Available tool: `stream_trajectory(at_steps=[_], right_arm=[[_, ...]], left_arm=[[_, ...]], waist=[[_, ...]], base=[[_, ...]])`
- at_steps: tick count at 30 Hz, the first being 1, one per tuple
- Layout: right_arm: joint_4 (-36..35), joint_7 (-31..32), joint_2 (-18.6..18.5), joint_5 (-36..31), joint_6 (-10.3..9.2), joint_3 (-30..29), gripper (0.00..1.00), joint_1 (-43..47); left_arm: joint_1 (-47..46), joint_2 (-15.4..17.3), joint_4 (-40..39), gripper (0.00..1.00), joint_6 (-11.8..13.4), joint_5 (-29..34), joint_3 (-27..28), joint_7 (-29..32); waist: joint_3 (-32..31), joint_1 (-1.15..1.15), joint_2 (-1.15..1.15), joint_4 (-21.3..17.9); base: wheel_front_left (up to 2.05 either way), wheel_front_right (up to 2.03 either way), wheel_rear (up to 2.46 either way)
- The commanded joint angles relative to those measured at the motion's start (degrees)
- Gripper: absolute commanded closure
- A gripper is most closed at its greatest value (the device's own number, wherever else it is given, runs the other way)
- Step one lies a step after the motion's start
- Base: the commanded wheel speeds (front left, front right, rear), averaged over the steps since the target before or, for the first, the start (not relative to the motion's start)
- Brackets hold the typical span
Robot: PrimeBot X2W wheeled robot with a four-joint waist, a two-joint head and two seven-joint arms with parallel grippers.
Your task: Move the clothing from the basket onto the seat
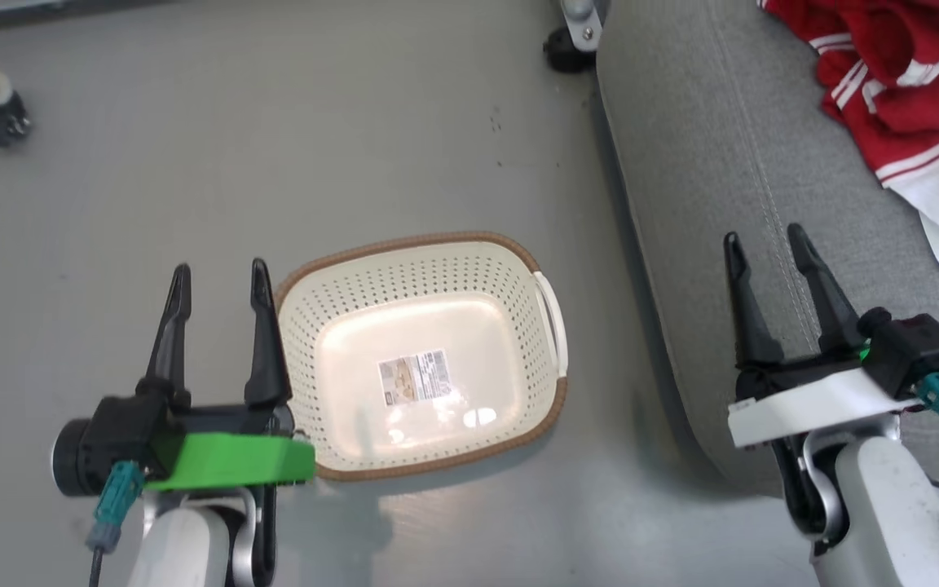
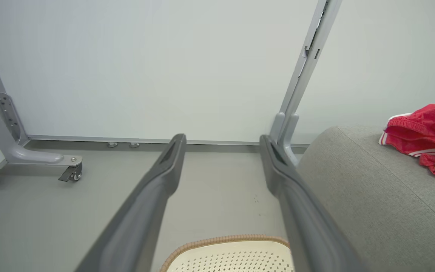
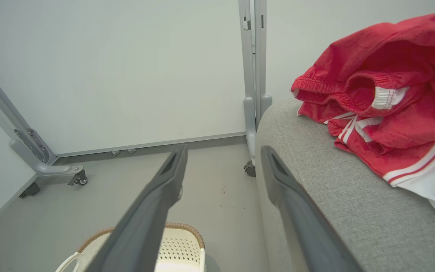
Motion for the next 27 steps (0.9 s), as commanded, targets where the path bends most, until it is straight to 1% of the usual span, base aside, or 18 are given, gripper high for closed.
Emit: stream_trajectory(at_steps=[1, 2, 5, 9, 14, 19, 23, 27], right_arm=[[-0.45, -0.17, -0.11, -0.01, -0.06, 0.52, 0.00, 1.87], [-0.68, -0.17, -0.06, -0.15, -0.06, 0.86, 0.00, 2.81], [-1.04, -0.17, 0.21, -0.65, -0.06, 1.72, 0.00, 6.16], [-1.98, -0.17, 0.13, -1.44, -0.06, 2.51, 0.00, 11.45], [-3.49, -0.17, -0.27, -4.00, -0.06, 1.98, 0.00, 16.76], [-4.22, -0.17, -0.44, -4.30, -0.06, 1.99, 0.00, 20.03], [-4.44, -0.17, -0.36, -4.37, -0.06, 1.27, 0.00, 21.33], [-4.43, -0.17, -0.16, -4.58, -0.06, 0.97, 0.00, 22.29]], left_arm=[[2.11, -0.11, -0.05, 0.00, -0.55, 0.29, 0.83, 0.00], [3.48, -0.09, -0.17, 0.00, -0.89, -0.82, 1.57, 0.00], [7.65, -0.12, -0.73, 0.00, -3.07, -0.99, 2.43, 0.00], [13.36, -0.08, -2.31, 0.00, -4.06, -0.26, 3.34, -0.01], [19.61, -0.09, -4.95, 0.00, -3.96, 1.18, 3.91, 0.00], [25.27, -0.09, -5.90, 0.00, -3.00, 2.46, 4.96, 0.00], [28.16, -0.09, -5.72, 0.00, -2.61, 3.40, 5.79, 0.00], [29.37, -0.09, -5.65, 0.00, -2.91, 3.76, 6.13, 0.00]], waist=[[-10.06, 0.00, 0.00, 7.31], [-11.29, 0.00, 0.00, 7.60], [-15.16, 0.00, 0.00, 8.01], [-19.72, 0.00, 0.00, 7.40], [-22.93, 0.00, 0.00, 5.61], [-25.25, 0.00, 0.00, 3.66], [-26.46, 0.00, 0.00, 3.30], [-27.33, 0.00, 0.00, 3.42]], base=[[0.00, 0.00, 0.00], [0.00, 0.00, 0.00], [0.00, 0.00, 0.00], [0.00, 0.00, 0.00], [0.00, 0.00, 0.00], [0.00, 0.00, 0.00], [0.00, 0.00, 0.00], [0.00, 0.00, 0.00]])
